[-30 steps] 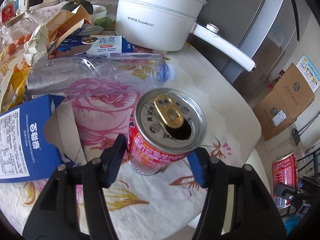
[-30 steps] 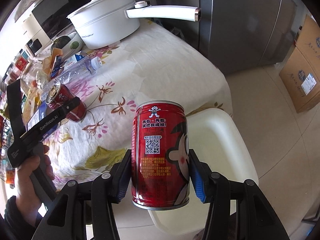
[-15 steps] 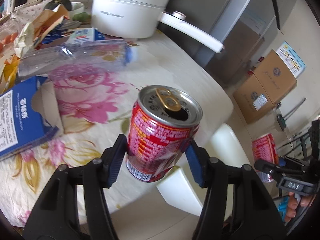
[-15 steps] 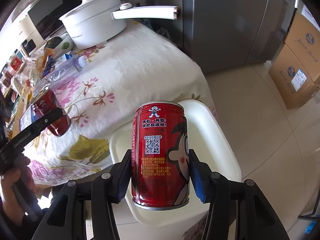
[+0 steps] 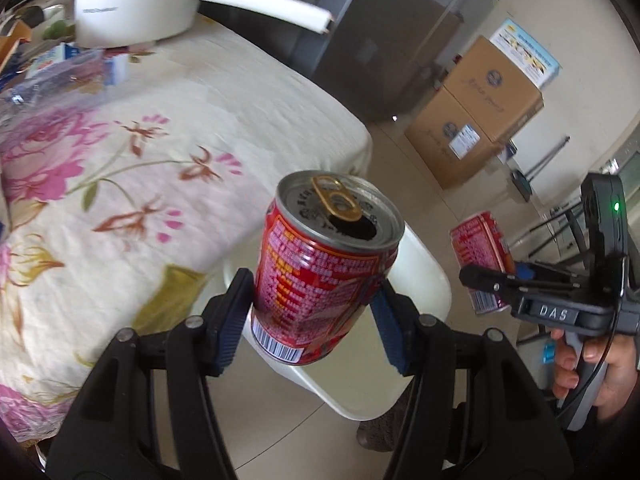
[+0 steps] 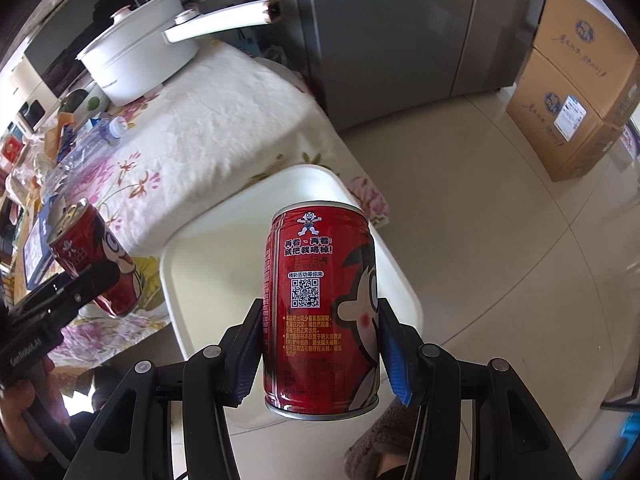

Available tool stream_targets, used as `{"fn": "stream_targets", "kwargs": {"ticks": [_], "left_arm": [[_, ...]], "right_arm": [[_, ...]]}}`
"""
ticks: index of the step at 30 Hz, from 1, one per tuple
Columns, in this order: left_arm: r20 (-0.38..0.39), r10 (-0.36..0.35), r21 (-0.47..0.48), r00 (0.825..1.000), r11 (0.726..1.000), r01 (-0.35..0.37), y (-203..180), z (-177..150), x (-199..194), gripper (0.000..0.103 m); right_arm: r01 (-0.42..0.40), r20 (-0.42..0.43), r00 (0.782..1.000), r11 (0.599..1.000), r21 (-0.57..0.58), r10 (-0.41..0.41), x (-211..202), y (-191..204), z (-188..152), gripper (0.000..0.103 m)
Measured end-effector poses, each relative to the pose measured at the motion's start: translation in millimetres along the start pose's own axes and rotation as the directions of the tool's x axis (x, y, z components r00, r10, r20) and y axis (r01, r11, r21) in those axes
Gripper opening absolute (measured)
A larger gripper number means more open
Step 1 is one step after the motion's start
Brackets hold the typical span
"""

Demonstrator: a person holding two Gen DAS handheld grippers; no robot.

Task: Collect trash
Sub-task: 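Carry both red cans over the white bin and open both tools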

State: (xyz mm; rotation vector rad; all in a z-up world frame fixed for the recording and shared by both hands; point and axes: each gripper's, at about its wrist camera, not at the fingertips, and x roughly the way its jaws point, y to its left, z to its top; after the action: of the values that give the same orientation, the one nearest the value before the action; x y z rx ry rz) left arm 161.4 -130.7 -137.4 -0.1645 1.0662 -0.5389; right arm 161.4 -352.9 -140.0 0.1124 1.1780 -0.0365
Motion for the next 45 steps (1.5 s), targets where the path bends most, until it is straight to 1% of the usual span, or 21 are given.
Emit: {"fn": "stream_targets", "kwargs": {"ticks": [3,7,10,14,16,17,18,21,22,23,25,27,32,35,37,38,39,45], "left_arm": [[-0.043,0.001,0.024,0.999,1.000,0.000,-8.5,-4.0,15.6,0.060],[-0.088,0.023,0.032,0.996,0.999,-0.020,-11.5,-6.8,35.0,0.060],[-0.103,0.033,0.040,0.994,0.999,-0.029,-12.8,-8.1,44.7,0.060],[-0.114,0.052,0.053,0.992,0.998,-0.047,-13.9,-11.0,47.2,0.060],[-0.120,0.063,0.046,0.991,0.997,-0.058,-12.3,-10.3,44.4,0.067],[-0.119,0.075,0.044,0.990,0.997,-0.070,-12.8,-10.5,43.5,0.077],[-0.114,0.093,0.045,0.989,0.995,-0.089,-15.7,-10.2,42.6,0.081],[-0.099,0.153,0.067,0.983,0.987,-0.147,-12.9,-11.7,33.0,0.087],[-0.098,0.181,0.077,0.979,0.982,-0.174,-12.4,-11.1,30.6,0.097],[-0.089,0.211,0.088,0.973,0.975,-0.203,-11.3,-10.8,26.1,0.102],[-0.068,0.249,0.098,0.966,0.965,-0.242,-7.6,-10.6,14.9,0.102],[-0.072,0.272,0.095,0.960,0.959,-0.265,-1.7,-9.9,8.7,0.102],[-0.084,0.288,0.060,0.954,0.957,-0.284,17.3,-10.6,-9.5,0.102],[-0.081,0.302,0.061,0.950,0.953,-0.298,28.0,-14.0,-23.3,0.102],[-0.069,0.313,0.066,0.947,0.949,-0.308,25.9,-15.5,-26.4,0.102],[-0.062,0.317,0.067,0.946,0.948,-0.313,28.2,-16.0,-30.8,0.102],[-0.058,0.320,0.067,0.946,0.946,-0.316,31.6,-17.1,-34.7,0.102],[-0.040,0.336,0.060,0.941,0.941,-0.334,44.2,-17.2,-51.5,0.102]], "right_arm": [[0.010,-0.012,1.000,1.000,0.014,-0.009,3.5,-10.0,-0.7,0.054],[0.025,-0.037,0.999,1.000,0.009,-0.024,11.5,-16.0,-3.3,0.054],[0.036,-0.054,0.998,0.999,0.005,-0.036,16.6,-19.0,-5.7,0.054],[0.049,-0.065,0.997,0.999,0.000,-0.049,20.8,-21.4,-8.5,0.054],[0.054,-0.071,0.996,0.999,0.000,-0.054,22.7,-21.0,-8.2,0.054],[0.057,-0.072,0.996,0.998,0.000,-0.057,23.3,-20.8,-7.7,0.054],[0.058,-0.073,0.996,0.998,0.000,-0.058,23.6,-20.1,-7.5,0.054],[0.061,-0.075,0.995,0.998,-0.003,-0.061,25.5,-16.0,-6.6,0.054],[0.062,-0.076,0.995,0.998,-0.006,-0.062,26.1,-14.0,-6.6,0.054],[0.062,-0.078,0.995,0.998,-0.010,-0.063,27.0,-11.6,-5.9,0.054],[0.063,-0.082,0.995,0.998,-0.017,-0.064,29.2,-8.2,-5.6,0.054],[0.064,-0.087,0.994,0.998,-0.026,-0.066,30.9,-4.9,-5.5,0.054],[0.071,-0.108,0.991,0.996,-0.052,-0.077,39.4,5.7,-4.4,0.054],[0.069,-0.121,0.990,0.996,-0.056,-0.076,43.6,10.2,-4.1,0.054],[0.077,-0.127,0.988,0.995,-0.059,-0.084,44.3,14.6,-2.8,0.066],[0.082,-0.122,0.989,0.995,-0.062,-0.089,43.6,16.5,-2.2,0.078],[0.089,-0.110,0.989,0.994,-0.063,-0.096,41.9,18.5,-1.4,0.084],[0.103,-0.090,0.990,0.993,-0.064,-0.108,36.0,28.3,0.8,0.086]]}}
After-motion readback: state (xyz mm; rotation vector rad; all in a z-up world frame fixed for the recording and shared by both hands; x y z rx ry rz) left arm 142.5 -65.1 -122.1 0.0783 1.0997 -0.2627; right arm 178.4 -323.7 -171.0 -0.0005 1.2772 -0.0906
